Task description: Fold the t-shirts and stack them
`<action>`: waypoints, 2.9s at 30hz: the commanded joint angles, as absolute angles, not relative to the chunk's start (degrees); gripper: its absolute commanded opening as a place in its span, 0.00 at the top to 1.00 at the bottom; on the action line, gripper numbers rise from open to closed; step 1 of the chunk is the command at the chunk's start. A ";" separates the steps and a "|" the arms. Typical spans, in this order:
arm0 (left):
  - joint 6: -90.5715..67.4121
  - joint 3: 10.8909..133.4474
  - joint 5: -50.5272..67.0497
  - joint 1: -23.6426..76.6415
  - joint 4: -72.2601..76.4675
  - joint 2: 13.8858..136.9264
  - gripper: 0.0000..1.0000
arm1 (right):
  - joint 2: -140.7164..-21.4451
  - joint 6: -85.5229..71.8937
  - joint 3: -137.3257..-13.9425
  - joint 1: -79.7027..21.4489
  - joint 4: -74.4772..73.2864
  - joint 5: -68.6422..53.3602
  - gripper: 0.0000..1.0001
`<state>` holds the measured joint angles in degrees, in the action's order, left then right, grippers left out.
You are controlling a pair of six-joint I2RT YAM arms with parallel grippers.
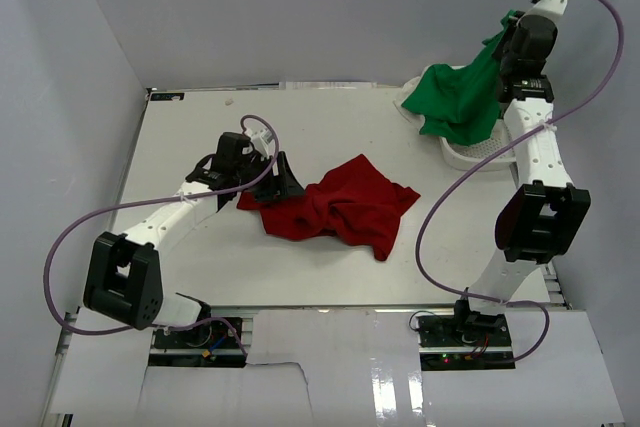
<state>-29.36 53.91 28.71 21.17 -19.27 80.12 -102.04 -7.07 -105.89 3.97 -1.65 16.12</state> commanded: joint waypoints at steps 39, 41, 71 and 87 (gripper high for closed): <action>-37.62 64.60 24.78 -6.31 -25.49 87.97 0.23 | -88.41 1.93 -81.56 -42.97 -31.90 -15.82 0.12; -37.71 65.83 25.57 -8.25 -25.75 89.55 0.23 | -90.08 3.60 -82.87 -46.13 -33.13 -14.59 0.12; -41.31 71.02 26.81 -29.79 -29.44 91.67 0.22 | -129.63 22.40 -115.83 -70.22 -35.86 25.92 0.22; -43.07 71.01 26.19 -29.79 -28.39 90.79 0.22 | -141.14 28.12 -123.48 -72.07 -30.68 31.64 0.33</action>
<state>-42.70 69.14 25.91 -29.82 -28.84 93.91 -139.65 26.06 -120.75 -71.83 -33.32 29.06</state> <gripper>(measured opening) 0.777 0.674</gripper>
